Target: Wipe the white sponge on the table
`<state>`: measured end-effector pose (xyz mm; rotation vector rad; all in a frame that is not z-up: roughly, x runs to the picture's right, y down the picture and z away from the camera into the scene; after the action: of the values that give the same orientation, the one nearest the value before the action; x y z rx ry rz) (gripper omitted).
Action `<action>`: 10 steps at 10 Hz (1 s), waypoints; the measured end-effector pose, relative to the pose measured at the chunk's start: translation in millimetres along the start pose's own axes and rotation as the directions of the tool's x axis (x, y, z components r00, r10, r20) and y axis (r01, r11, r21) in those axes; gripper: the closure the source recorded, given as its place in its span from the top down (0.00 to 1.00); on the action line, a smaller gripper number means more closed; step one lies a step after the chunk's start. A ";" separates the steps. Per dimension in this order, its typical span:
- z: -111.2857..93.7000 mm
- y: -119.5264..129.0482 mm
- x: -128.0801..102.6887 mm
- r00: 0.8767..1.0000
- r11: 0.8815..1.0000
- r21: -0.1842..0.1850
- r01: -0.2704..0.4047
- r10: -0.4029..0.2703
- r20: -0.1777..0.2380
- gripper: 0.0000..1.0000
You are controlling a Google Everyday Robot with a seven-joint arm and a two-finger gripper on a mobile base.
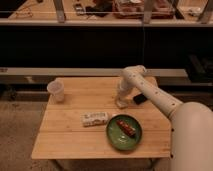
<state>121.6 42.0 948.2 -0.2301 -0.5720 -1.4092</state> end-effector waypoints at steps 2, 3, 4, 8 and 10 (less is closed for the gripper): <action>-10.3 16.8 17.3 0.998 0.999 -0.022 -0.048 0.046 -0.052 0.00; -8.4 19.8 29.1 0.995 0.997 -0.030 -0.067 0.065 -0.070 0.00; -5.1 18.9 37.6 0.994 0.997 -0.036 -0.074 0.071 -0.079 0.00; 19.6 -0.2 78.9 0.991 0.994 -0.053 -0.092 0.086 -0.104 0.00; 23.4 -26.8 91.1 0.993 0.998 -0.029 -0.058 0.054 -0.108 0.00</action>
<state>95.0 -29.8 1009.0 -0.1937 -0.4517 -1.3681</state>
